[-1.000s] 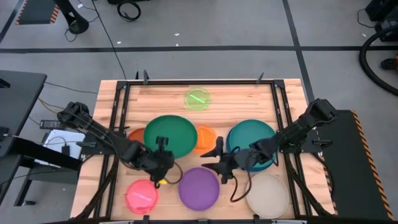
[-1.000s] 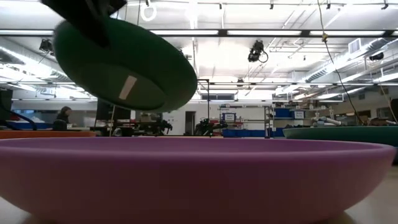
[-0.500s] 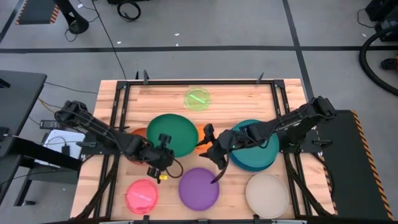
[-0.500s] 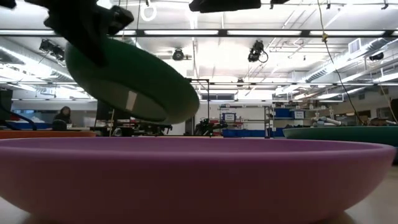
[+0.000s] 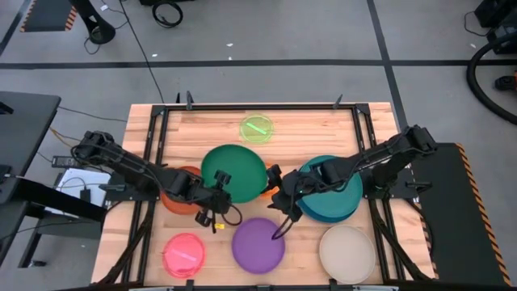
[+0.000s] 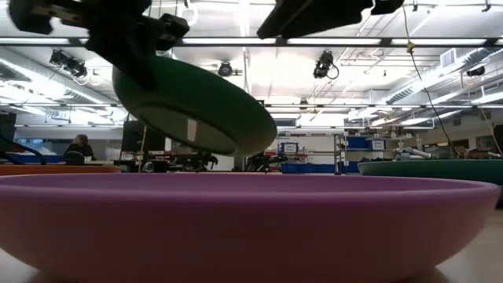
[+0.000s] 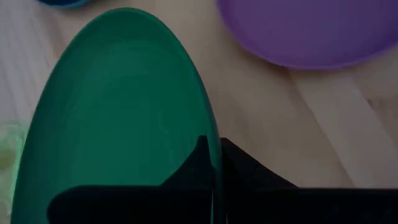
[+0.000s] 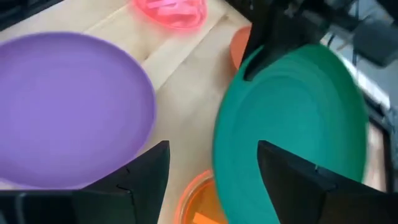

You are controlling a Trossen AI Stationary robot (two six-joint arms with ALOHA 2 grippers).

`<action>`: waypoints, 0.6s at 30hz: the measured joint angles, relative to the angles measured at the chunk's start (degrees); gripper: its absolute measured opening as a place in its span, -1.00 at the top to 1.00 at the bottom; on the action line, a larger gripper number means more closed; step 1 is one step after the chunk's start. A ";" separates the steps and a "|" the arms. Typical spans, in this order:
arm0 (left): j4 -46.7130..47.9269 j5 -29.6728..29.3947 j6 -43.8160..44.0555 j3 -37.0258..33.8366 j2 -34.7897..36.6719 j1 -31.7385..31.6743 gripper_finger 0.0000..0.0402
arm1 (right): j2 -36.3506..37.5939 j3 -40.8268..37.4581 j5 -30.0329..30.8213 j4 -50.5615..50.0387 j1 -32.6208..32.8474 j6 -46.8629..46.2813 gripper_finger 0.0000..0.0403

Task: Stack plastic plates
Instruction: Stack the dark green plate on top of the light green plate

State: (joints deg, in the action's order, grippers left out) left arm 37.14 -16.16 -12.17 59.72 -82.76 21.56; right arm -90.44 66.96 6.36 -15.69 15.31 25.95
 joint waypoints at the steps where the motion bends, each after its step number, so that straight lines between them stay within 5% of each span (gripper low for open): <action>1: -1.18 -0.18 -0.40 0.00 0.00 -0.09 0.92 | -0.32 -0.01 0.57 -0.12 -0.24 -0.63 -0.23; 11: -6.41 -0.50 -2.10 0.07 0.00 -1.95 0.92 | -4.83 -0.09 -0.45 2.48 -3.13 0.82 -0.09; 18: -7.90 -0.59 -2.48 0.07 0.00 -3.15 0.92 | -5.30 -0.11 -0.46 1.73 -3.72 0.78 0.31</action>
State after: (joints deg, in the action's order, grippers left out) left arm 29.25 -16.74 -14.65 59.79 -82.76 18.41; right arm -95.74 66.85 5.90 -13.96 11.59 26.73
